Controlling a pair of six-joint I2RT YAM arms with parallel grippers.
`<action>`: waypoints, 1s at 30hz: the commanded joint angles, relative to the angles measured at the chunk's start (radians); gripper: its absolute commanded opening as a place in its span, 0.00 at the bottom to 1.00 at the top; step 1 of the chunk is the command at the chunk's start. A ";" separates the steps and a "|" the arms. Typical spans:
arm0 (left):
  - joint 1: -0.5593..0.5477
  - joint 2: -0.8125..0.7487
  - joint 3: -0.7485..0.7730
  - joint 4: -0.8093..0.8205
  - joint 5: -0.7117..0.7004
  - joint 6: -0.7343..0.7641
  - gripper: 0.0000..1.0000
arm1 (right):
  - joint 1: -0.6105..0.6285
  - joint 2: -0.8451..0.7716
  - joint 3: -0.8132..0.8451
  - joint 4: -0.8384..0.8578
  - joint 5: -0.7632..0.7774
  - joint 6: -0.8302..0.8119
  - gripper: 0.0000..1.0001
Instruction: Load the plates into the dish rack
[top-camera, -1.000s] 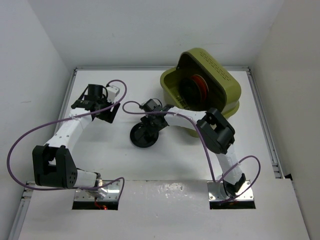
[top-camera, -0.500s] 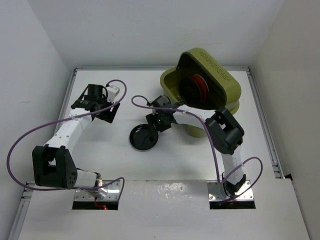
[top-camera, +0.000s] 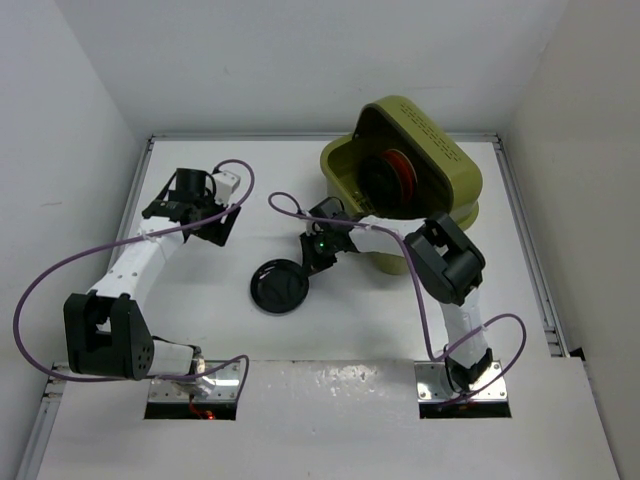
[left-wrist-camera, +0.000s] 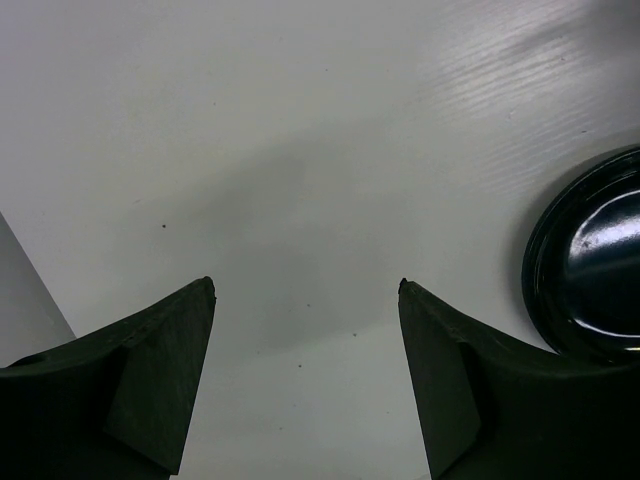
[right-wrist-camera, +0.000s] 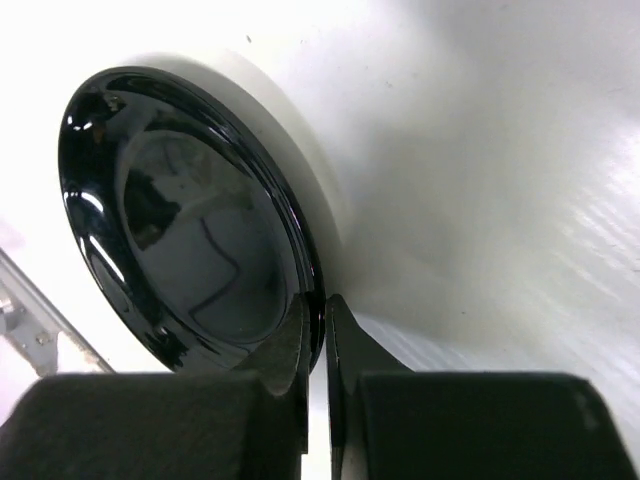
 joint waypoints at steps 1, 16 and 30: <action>-0.010 -0.021 0.037 0.010 -0.002 0.026 0.78 | -0.004 -0.029 -0.036 0.030 -0.001 -0.018 0.00; -0.011 0.298 0.471 0.022 0.093 -0.047 0.77 | -0.120 -0.510 0.194 -0.056 0.470 -0.356 0.00; -0.137 0.550 0.551 0.112 0.055 -0.143 0.76 | -0.148 -0.559 0.087 0.179 1.111 -0.790 0.00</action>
